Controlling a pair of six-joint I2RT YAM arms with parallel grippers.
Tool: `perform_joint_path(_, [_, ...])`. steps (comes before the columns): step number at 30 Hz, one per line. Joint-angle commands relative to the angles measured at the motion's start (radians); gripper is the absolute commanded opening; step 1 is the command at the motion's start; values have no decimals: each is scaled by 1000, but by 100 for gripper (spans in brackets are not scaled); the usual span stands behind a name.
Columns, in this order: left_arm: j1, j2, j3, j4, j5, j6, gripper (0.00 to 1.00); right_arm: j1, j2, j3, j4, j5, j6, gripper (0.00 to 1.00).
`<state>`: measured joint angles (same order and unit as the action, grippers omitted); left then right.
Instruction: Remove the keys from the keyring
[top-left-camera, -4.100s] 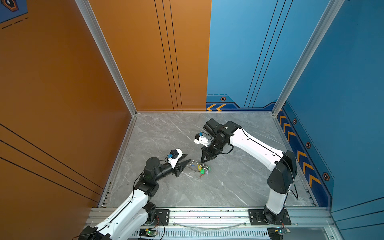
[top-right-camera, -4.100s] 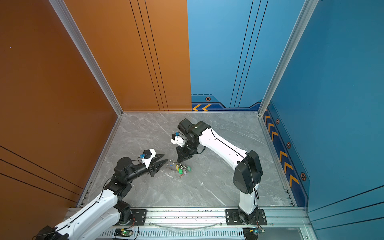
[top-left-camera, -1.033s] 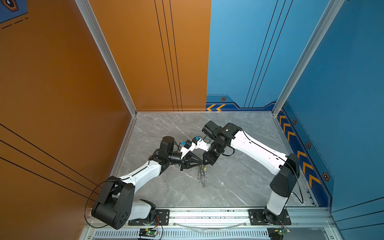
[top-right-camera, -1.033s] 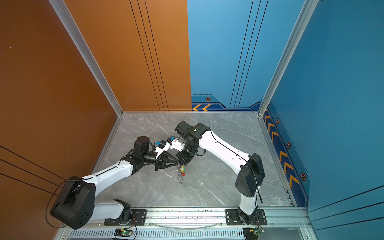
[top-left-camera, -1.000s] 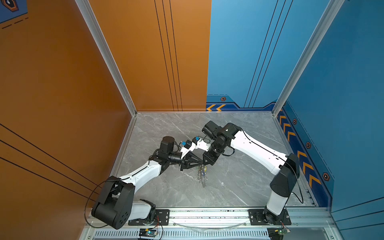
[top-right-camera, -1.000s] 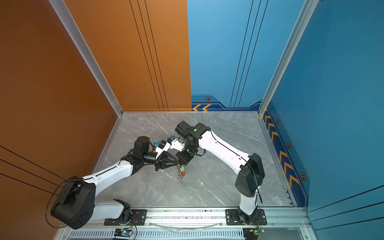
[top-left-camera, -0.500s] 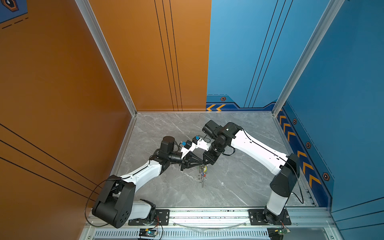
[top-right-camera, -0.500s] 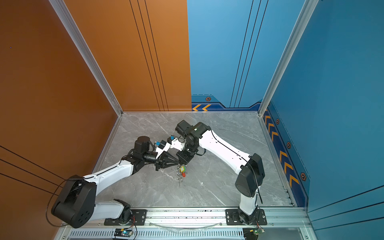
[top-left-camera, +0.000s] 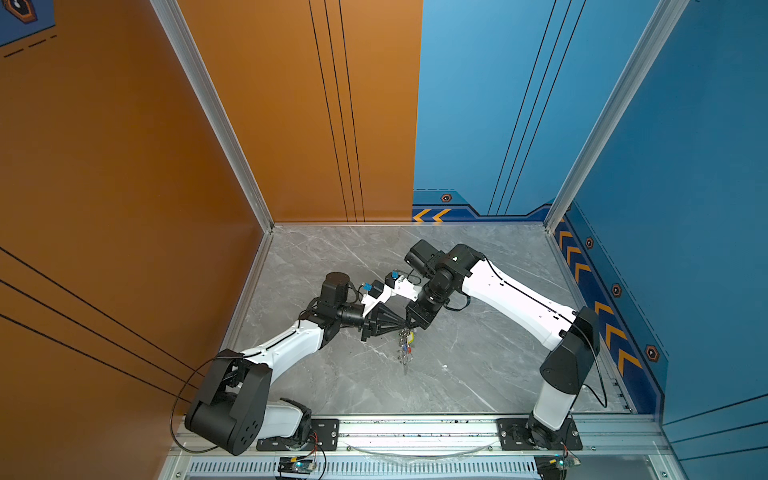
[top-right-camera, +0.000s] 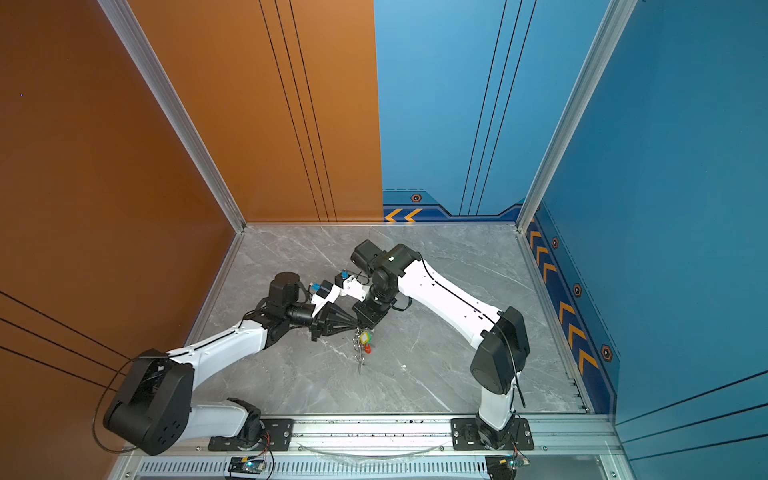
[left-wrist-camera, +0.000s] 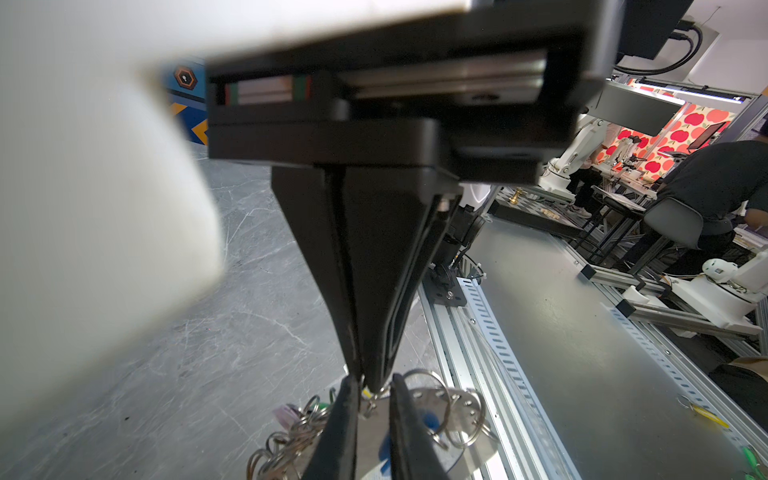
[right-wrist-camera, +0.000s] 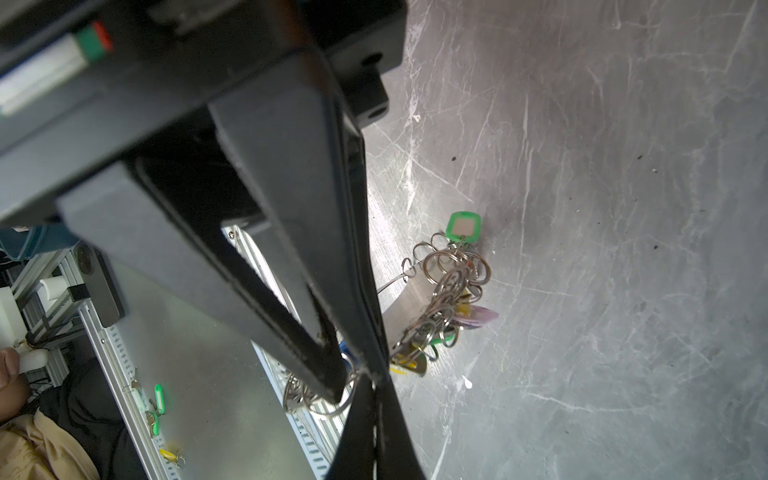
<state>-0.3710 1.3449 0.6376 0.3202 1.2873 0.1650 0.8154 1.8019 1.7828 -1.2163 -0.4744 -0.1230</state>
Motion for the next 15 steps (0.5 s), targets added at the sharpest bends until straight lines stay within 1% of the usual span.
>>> perform_joint_path(1, [14,-27,-17,-54,-30,-12,16,8,-50,37,64,-64,-20,0])
perform_joint_path(9, [34,-69,-24,-54,-38,-15,16,8,-63,20,90,-72,-12,0])
perform_joint_path(13, [48,-78,-31,-54,-37,-16,15,5,-71,20,96,-70,-12,0])
perform_joint_path(15, [52,-84,-32,-54,-37,-17,14,4,-76,-11,106,-73,-8,0])
